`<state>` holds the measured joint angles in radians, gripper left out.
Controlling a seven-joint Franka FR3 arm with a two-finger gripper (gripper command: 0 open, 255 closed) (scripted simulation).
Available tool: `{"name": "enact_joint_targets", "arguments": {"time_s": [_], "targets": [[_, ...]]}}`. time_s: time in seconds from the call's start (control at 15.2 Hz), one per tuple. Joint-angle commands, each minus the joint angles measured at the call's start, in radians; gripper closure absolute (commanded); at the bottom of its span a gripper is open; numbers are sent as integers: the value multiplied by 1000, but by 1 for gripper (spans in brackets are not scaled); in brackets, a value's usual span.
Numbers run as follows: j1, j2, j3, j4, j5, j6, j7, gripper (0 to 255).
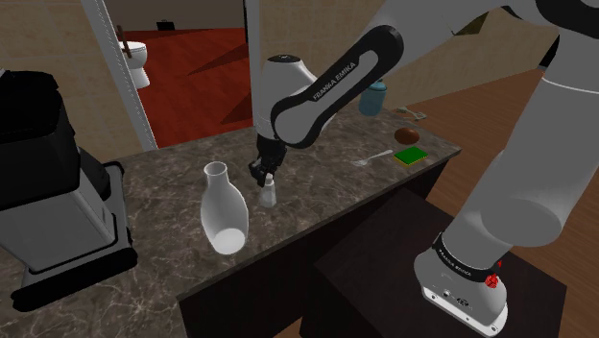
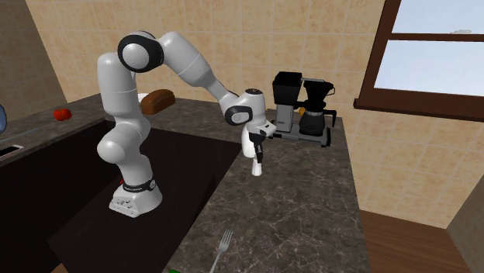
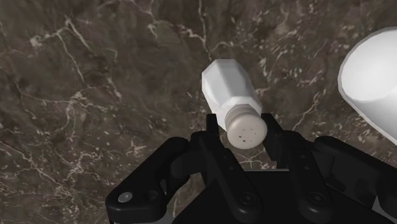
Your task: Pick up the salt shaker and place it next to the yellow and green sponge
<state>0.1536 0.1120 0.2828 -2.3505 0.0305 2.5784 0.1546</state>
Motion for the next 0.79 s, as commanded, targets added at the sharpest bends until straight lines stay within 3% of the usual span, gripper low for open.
{"name": "enact_joint_targets", "arguments": {"time_s": [0.0,0.73], "targets": [[0,0,0,0,0,0,0,255],[-5,-91,4,33,35,-121,-21,255]]}}
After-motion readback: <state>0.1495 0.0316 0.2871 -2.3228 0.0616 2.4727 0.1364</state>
